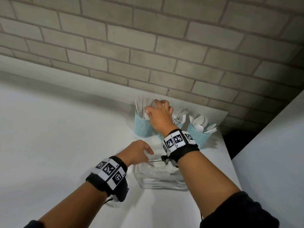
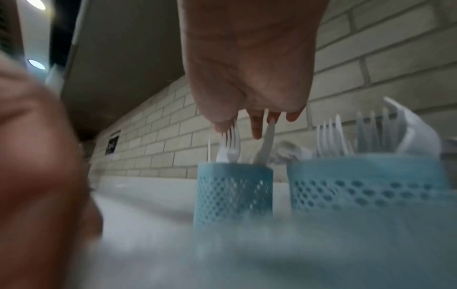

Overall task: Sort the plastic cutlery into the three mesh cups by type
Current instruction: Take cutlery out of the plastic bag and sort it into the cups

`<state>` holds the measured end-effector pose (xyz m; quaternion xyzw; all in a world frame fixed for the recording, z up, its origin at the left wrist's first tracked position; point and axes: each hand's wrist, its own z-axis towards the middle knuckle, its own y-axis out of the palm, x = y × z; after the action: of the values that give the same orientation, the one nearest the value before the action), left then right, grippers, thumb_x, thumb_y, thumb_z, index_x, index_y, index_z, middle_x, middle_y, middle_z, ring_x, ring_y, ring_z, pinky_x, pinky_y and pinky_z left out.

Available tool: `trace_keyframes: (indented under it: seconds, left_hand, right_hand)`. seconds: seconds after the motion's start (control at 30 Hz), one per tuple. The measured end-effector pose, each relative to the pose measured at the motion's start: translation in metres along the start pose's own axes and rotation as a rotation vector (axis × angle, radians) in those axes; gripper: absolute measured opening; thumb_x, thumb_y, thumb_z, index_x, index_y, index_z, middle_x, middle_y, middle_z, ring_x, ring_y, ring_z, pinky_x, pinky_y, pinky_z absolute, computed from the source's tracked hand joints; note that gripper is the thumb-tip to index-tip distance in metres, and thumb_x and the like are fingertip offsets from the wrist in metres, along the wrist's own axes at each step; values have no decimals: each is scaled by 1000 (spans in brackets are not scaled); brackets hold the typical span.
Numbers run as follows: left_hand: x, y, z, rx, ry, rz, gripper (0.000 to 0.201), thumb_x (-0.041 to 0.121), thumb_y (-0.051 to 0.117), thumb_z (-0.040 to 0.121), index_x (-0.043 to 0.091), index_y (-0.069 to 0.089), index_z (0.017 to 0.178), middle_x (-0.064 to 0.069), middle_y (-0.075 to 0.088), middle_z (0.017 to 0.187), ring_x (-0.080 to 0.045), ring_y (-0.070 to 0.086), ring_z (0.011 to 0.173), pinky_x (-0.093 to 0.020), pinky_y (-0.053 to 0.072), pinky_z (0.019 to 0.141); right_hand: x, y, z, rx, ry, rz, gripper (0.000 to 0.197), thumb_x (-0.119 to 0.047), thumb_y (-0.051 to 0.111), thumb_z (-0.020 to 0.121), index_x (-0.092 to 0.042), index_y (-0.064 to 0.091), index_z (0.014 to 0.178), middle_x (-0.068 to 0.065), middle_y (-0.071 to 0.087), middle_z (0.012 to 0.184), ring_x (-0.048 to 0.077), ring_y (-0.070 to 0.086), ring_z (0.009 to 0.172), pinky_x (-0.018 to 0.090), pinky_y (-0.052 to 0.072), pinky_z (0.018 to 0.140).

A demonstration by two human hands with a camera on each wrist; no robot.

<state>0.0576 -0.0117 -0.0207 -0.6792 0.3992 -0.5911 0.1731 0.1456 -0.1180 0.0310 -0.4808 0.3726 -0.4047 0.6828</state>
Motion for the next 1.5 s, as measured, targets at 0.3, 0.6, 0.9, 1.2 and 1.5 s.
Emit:
trace_keyframes:
  seconds: [0.3,0.6,0.9,1.2,1.5]
  left_hand:
    - [25,18,-3,207,121,370,33,21,67,84,21,63,117,-3,48,125,-27,35,119,-34,39,94]
    - [55,61,-4,272,312,651,30,15,58,87,12,60,117,-9,31,133,-30,31,120,-33,34,95]
    - [49,77,16,46,260,605,32,3,43,92,3,48,124,-15,49,122,-30,48,112,-36,44,93]
    - [43,69,29,-139,72,479,49,41,44,95,4,46,128,-16,47,129,-32,45,120,-35,37,98]
    - [33,66,28,-118,153,289,38,42,54,91,7,56,106,-10,62,107,-25,57,99,-30,39,79]
  right_hand:
    - [44,-64,-53,-299,216,405,26,-21,51,95,-12,64,116,7,62,122,22,57,108,29,43,89]
    - [70,-49,-133,-648,424,169,34,-20,50,95,-17,58,128,3,54,135,20,53,112,25,41,84]
    - [70,-27,-169,-399,483,376,57,6,39,89,-14,36,143,7,36,150,21,35,137,25,25,111]
    - [62,-25,-174,-305,510,526,63,10,40,87,-14,31,145,5,32,152,20,30,140,23,22,111]
    - [61,-15,-176,-272,581,605,56,0,40,90,-13,33,145,4,32,152,20,31,140,28,22,114]
